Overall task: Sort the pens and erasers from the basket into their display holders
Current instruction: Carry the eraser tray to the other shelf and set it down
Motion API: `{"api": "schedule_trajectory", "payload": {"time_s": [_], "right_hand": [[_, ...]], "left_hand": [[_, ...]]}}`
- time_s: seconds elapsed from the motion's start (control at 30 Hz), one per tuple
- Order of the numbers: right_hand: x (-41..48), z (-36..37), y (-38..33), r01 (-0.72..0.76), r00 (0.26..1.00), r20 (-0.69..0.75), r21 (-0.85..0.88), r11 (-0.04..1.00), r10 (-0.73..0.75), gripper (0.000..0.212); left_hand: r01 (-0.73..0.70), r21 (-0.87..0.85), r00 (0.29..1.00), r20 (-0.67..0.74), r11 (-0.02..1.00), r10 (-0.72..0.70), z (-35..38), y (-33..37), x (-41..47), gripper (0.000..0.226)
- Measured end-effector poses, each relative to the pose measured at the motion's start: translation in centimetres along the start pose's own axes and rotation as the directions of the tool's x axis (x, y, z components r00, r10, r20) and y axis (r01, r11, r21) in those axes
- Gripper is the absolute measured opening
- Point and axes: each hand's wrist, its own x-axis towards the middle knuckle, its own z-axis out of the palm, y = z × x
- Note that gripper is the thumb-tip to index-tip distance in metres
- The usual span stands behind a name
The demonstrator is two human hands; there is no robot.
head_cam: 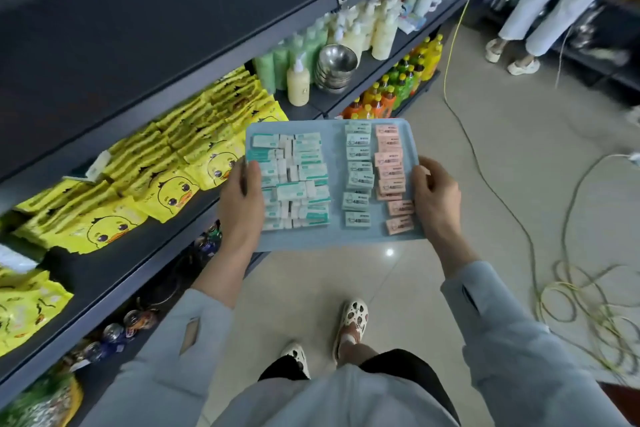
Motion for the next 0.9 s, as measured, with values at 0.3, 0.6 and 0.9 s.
{"api": "schedule_trajectory", "payload": {"time_s": [0.3, 0.6, 0.9], "right_hand": [[9.8, -5.0, 4.8, -0.122, 0.989, 0.086, -0.002, 0.992, 0.122, 0.019], [22.6, -7.8, 7.2, -0.2, 0.977, 0.063, -0.039, 0.979, 0.202, 0.015], [35.4, -7.7, 8.6, -0.234, 0.971, -0.067, -0.03, 0.972, 0.231, 0.027]], "left_hand": [[-0.026, -0.005, 0.993, 0.112, 1.0, 0.027, 11.4, 3.4, 3.6, 0.039], [0.025, -0.037, 0.988, 0.151, 0.999, -0.019, 22.9, 7.8, 8.7, 0.029], [-0.005, -0.019, 0.968, 0.251, 1.0, 0.01, 33.7, 12.0, 19.0, 0.031]]}}
